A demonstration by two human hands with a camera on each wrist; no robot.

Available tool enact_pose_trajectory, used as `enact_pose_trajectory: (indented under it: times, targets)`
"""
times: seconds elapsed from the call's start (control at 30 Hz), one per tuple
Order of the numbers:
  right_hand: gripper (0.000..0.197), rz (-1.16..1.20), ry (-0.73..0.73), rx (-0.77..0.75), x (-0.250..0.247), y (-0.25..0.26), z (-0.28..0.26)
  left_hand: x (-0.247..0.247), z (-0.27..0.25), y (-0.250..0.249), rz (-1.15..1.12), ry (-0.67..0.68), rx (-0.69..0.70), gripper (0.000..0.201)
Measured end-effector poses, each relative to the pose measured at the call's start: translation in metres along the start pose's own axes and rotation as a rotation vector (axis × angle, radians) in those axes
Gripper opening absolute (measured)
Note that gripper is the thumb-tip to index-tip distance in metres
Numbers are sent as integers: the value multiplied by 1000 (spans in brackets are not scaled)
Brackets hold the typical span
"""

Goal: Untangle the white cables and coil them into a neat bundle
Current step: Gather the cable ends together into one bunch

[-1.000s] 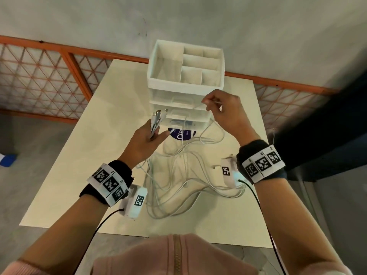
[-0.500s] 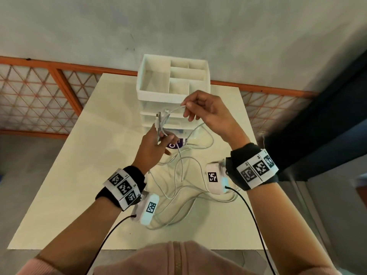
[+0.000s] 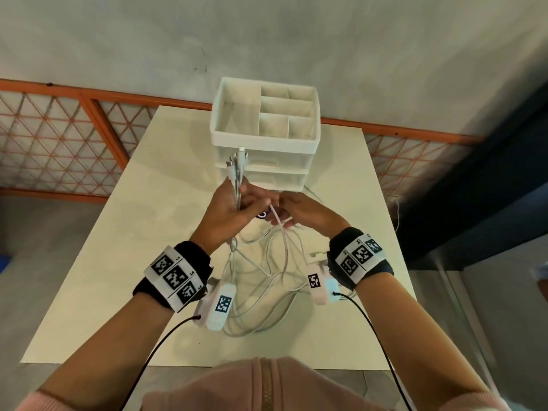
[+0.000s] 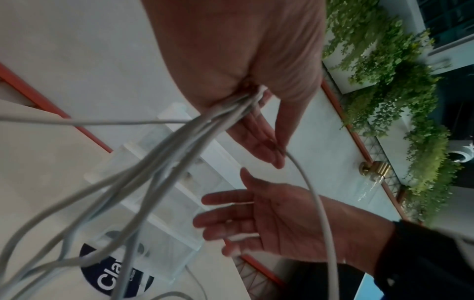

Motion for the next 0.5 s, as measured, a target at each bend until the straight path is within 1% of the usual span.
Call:
enact_pose_trajectory:
  times: [0.03, 0.1, 0.13, 0.2, 0.27, 0.3, 0.37, 0.4, 0.47, 0.5]
  targets:
    - [43, 2, -37, -30, 2, 4, 2, 4, -1, 0, -9, 51, -3, 23]
    - [47, -9, -125, -107, 5, 11, 5, 7, -3, -1, 35, 127, -16, 29]
    - [44, 9, -164, -136, 5, 14, 6, 9, -5, -2, 67, 156, -25, 34]
    - [27, 126, -189, -148, 5, 19, 5, 10, -9, -1, 88, 204, -43, 39]
    - [16, 187, -132, -135, 5, 20, 6, 9, -9, 1, 104, 244, -56, 40]
    - [14, 153, -82, -115, 5, 20, 7, 9, -8, 1, 114, 255, -61, 40]
    - [14, 72, 40, -80, 10, 20, 7, 8, -7, 1, 169, 290, -56, 29]
    - [18, 63, 82, -73, 12, 21, 5, 8, -6, 1, 204, 309, -58, 22]
    - [32, 97, 99, -61, 15, 21, 2, 8, -6, 2, 254, 349, -80, 7]
    - [37, 124, 85, -57, 16, 21, 1, 7, -6, 2, 256, 365, -95, 8]
Point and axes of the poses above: each hand's wrist, its own z-axis towards the middle knuckle, its own x-axis out of the palm, y = z × x, the point moved 2 cm from there along z, towards the middle knuckle, and after that the axes turned 4 degrees about -x, right-handed, at the moved point
